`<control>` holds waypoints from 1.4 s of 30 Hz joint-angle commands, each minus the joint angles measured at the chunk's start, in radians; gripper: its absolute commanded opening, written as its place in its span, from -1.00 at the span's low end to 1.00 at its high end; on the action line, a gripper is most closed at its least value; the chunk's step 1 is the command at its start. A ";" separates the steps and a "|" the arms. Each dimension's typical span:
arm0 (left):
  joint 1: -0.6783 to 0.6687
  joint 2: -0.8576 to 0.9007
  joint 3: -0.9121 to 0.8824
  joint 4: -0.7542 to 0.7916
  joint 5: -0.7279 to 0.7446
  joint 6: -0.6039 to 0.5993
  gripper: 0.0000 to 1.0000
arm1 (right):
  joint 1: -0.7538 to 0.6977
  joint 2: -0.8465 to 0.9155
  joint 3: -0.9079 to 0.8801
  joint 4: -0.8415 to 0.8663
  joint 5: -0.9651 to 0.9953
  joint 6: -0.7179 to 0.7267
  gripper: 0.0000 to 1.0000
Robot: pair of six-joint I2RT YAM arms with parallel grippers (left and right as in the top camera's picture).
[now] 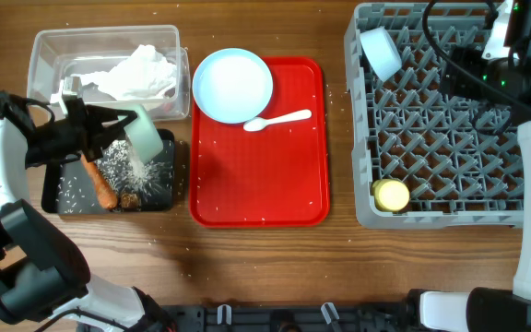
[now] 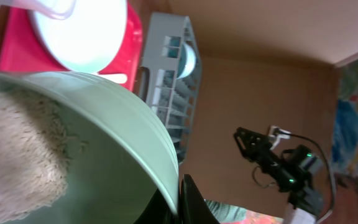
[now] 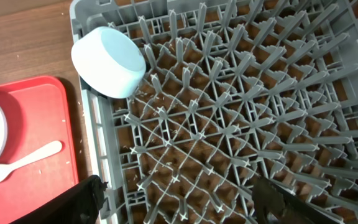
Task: Sort waste into correct bins and load items into the dishwasher rack
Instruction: 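Tip the rice from the green bowl onto the black tray, then set the empty green bowl back on the red tray with the left gripper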
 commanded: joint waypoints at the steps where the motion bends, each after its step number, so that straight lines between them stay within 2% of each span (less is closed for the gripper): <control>1: 0.006 0.000 0.014 -0.003 0.100 0.024 -0.92 | -0.002 0.008 -0.003 -0.008 -0.016 0.005 0.58; 5: 0.006 0.000 0.014 -0.013 0.202 0.018 -0.92 | -0.002 0.008 -0.003 -0.016 -0.016 0.006 0.58; 12: 0.050 0.000 0.014 -0.070 0.274 0.012 -0.92 | -0.002 0.008 -0.003 -0.021 -0.016 0.005 0.58; 25: 0.076 -0.003 0.016 -0.100 0.276 0.023 -0.92 | -0.002 0.008 -0.003 -0.023 -0.016 0.005 0.58; 28: 0.010 -0.034 0.068 -0.081 0.225 0.050 -0.92 | -0.002 0.008 -0.003 -0.022 -0.016 0.006 0.58; 30: -0.097 -0.046 0.150 -0.076 0.071 0.049 -0.92 | -0.002 0.008 -0.003 -0.020 -0.016 0.006 0.59; 31: -0.189 -0.047 0.204 -0.064 -0.053 0.025 -0.92 | -0.002 0.008 -0.003 -0.019 -0.016 0.006 0.60; 34: -0.447 -0.047 0.240 0.085 -0.344 -0.152 -0.92 | -0.002 0.008 -0.003 -0.026 -0.016 0.006 0.61; 39: -0.777 -0.045 0.239 0.213 -0.789 -0.313 -0.92 | -0.002 0.008 -0.003 -0.046 -0.017 0.006 0.61; 42: -0.927 -0.045 0.239 0.203 -1.271 -0.488 -0.92 | -0.002 0.008 -0.003 -0.046 -0.024 0.006 0.62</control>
